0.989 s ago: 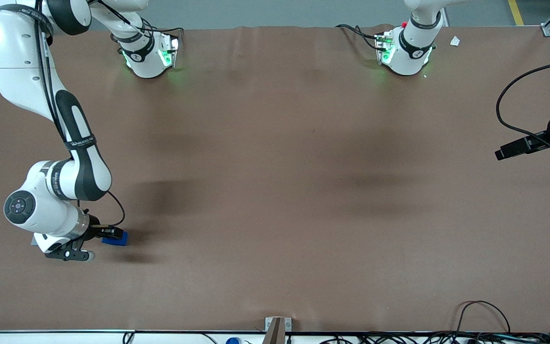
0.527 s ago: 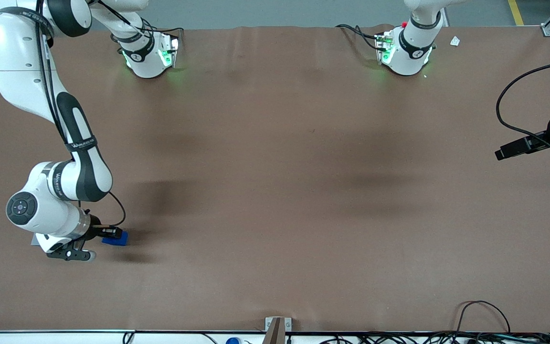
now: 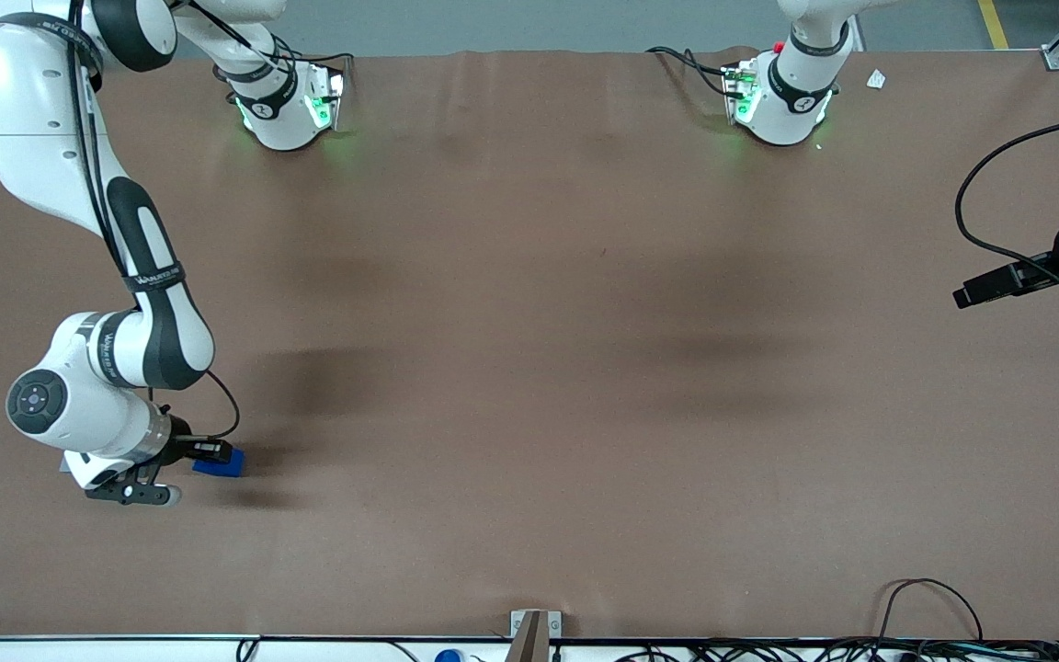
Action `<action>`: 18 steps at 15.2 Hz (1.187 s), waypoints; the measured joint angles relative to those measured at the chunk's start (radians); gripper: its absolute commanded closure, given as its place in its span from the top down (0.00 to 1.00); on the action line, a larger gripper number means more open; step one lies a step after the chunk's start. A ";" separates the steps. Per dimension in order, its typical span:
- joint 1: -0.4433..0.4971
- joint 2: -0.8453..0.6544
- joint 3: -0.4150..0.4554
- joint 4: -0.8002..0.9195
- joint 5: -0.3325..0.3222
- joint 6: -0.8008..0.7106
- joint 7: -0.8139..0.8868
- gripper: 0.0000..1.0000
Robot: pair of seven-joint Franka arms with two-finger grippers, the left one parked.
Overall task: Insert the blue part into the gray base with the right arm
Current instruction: 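Lift the blue block and carry it over the gray base's hole, then lower the blue block into the gray base's square hole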
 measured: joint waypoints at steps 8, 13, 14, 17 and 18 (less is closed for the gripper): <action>-0.122 -0.091 -0.004 0.101 0.001 -0.244 -0.096 0.00; -0.239 -0.088 -0.005 0.096 0.009 -0.247 -0.242 0.00; -0.248 -0.088 -0.005 0.096 0.009 -0.247 -0.255 0.00; -0.257 -0.087 -0.005 0.095 0.010 -0.247 -0.283 0.00; -0.258 -0.085 -0.005 0.095 0.010 -0.247 -0.288 0.00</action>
